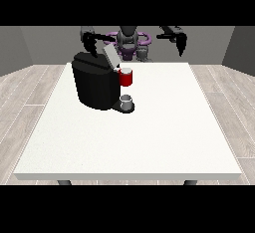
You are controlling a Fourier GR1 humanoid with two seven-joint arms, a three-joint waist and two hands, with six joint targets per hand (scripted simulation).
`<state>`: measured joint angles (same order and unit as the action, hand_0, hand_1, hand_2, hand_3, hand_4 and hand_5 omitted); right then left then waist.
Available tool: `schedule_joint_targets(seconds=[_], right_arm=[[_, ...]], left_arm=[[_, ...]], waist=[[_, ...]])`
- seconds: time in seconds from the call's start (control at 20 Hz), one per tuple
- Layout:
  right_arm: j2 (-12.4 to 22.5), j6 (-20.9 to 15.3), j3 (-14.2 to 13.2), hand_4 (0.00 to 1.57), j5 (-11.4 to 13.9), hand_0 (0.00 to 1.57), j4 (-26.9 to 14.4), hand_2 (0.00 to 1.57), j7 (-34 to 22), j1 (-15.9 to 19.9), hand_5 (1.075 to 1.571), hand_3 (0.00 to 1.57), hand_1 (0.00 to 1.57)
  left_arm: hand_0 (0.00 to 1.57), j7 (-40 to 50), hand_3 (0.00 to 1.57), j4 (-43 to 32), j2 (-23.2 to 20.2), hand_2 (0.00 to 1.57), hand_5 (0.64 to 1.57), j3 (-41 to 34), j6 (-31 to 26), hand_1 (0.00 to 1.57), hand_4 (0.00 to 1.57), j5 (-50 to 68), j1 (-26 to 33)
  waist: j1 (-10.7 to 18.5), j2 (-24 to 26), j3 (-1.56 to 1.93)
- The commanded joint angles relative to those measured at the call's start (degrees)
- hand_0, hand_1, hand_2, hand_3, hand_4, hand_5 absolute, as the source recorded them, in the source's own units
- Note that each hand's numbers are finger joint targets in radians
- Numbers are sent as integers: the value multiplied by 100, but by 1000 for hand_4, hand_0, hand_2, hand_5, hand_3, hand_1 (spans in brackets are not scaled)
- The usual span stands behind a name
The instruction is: Insert the coffee pod into the coffee machine and close the lid
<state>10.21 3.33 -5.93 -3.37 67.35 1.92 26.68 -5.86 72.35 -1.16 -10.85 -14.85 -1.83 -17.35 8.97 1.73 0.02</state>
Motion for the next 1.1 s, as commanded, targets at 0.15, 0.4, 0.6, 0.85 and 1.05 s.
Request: schedule_joint_targets(seconds=[0.15,0.4,0.6,0.85,1.05], right_arm=[[-94,-98,178,0,262,0,-286,0,-222,758,1571,0,0],[22,-3,3,0,336,0,-707,0,460,741,1571,0,0],[-23,89,-24,0,241,0,-791,0,197,1115,1571,0,0],[-236,68,231,0,498,0,-976,0,631,722,1571,0,0],[-424,-225,307,0,640,0,-952,0,502,1091,1571,0,0]], left_arm=[[0,-46,0,267,-8,0,1571,128,274,0,0,3,180],[0,-5,0,714,-71,0,1571,208,341,0,0,62,229],[0,328,0,703,-308,0,1571,46,218,0,0,381,156],[0,477,0,948,-419,0,1571,86,221,0,0,399,192],[0,145,0,785,-360,0,1571,183,340,0,0,210,235]], waist=[[-136,-301,-2],[-51,-602,0],[-127,-560,-1],[-110,-550,0],[-43,-712,-1]])
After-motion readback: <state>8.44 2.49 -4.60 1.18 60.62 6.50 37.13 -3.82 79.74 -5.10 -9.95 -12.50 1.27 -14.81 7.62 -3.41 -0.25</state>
